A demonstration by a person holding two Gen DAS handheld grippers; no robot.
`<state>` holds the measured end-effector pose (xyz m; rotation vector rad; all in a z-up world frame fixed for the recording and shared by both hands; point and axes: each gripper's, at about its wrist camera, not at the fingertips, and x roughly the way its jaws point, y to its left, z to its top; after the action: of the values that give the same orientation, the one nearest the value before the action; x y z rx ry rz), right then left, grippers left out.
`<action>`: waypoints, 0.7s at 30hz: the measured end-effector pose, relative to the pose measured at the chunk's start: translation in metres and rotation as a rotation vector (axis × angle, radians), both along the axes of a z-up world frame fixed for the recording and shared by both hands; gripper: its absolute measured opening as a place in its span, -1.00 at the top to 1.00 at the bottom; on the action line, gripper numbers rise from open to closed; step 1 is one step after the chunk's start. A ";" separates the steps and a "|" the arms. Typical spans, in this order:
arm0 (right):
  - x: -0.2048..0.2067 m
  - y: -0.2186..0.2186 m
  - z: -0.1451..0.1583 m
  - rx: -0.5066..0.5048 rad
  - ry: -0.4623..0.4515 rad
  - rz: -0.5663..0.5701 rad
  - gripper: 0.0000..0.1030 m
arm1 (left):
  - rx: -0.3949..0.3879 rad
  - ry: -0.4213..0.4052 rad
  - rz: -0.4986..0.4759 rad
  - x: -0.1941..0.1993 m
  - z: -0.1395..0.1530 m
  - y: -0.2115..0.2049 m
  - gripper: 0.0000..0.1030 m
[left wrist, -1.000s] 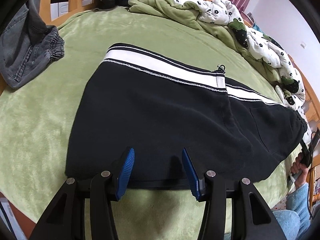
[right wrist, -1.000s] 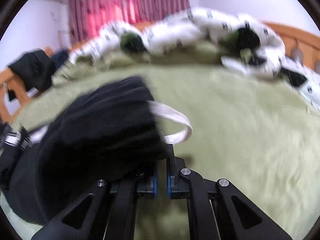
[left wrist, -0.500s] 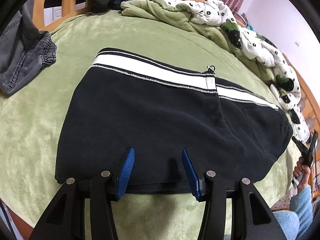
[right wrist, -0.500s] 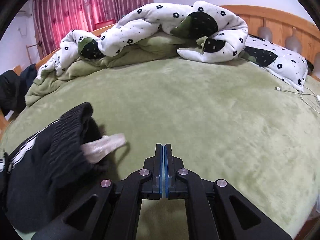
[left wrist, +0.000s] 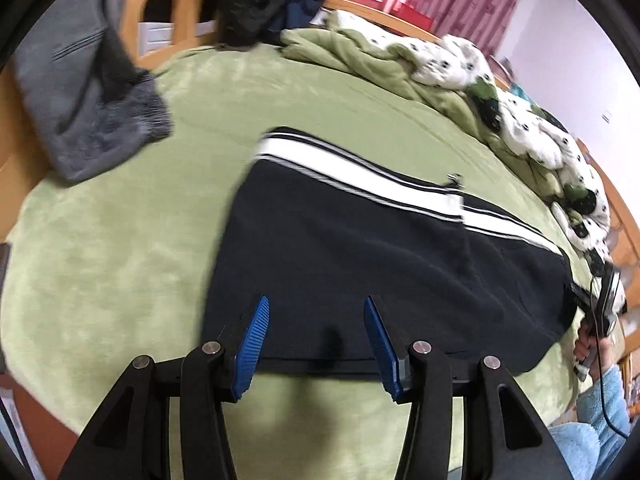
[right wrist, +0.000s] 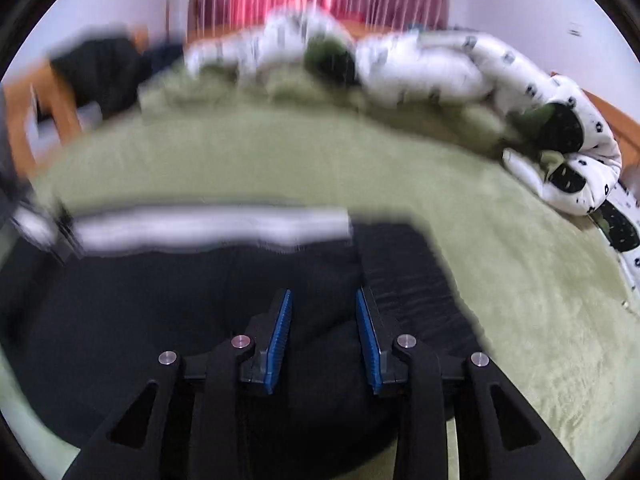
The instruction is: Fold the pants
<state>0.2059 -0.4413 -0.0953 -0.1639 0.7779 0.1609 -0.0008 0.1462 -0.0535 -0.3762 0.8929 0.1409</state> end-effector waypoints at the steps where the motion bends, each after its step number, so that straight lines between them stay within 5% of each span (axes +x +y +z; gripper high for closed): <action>1: 0.003 -0.001 -0.014 -0.019 0.016 -0.004 0.38 | -0.006 0.003 0.019 -0.005 -0.003 0.008 0.08; 8: -0.005 0.002 0.001 0.010 0.074 -0.092 0.41 | -0.173 0.013 0.096 -0.020 -0.042 0.055 0.08; 14: -0.050 0.014 0.029 0.090 0.108 -0.125 0.40 | -0.429 -0.059 0.156 -0.018 -0.083 0.074 0.09; 21: -0.090 0.044 0.047 0.133 0.129 -0.096 0.40 | -0.387 -0.045 0.140 -0.008 -0.080 0.066 0.12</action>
<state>0.1158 -0.3974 -0.0481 0.0102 0.8984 0.1322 -0.0092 0.2120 -0.1331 -0.8001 0.8487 0.0874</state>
